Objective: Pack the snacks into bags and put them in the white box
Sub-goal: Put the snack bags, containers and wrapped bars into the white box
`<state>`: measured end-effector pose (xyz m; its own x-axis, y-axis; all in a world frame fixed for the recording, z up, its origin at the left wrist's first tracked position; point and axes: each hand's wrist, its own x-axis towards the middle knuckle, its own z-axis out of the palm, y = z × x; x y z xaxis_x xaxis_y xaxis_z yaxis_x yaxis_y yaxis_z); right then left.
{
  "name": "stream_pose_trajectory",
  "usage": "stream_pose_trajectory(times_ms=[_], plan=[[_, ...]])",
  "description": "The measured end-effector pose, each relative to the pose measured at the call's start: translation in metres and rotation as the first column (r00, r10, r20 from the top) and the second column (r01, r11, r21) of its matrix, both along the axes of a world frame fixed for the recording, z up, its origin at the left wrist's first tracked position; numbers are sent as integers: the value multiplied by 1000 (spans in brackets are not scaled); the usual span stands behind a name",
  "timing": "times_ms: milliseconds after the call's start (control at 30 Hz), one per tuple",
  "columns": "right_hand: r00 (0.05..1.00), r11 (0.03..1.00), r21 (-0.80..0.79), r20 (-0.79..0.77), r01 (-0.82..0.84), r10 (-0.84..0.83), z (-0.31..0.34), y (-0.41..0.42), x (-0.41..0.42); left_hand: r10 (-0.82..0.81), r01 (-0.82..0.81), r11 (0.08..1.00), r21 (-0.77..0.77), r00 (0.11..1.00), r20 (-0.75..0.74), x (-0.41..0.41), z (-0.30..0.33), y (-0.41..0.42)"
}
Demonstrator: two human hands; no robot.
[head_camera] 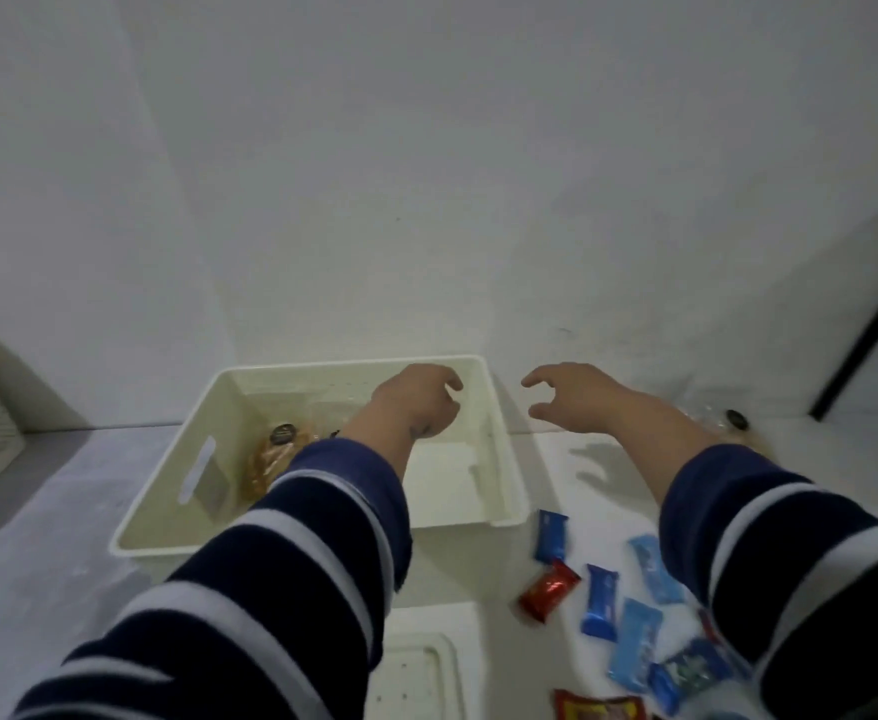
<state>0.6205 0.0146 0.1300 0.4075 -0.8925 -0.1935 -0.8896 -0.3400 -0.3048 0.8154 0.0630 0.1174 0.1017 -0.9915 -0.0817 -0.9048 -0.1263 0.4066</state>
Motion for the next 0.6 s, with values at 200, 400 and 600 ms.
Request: stream_pose_trajectory(times_ms=[200, 400, 600], plan=[[995, 995, 22, -21, 94, -93, -3, -28, -112, -88, 88, 996, -8, 996, -19, -113, 0, -35], [987, 984, 86, -13, 158, -157, -32, -71, -221, -76, 82, 996, 45, 991, -109, -211, -35, -80], [976, 962, 167, -26, 217, -215, -77, -116, -304, -9, 34, 994, 108, 975, -222, -282, -99, -118]])
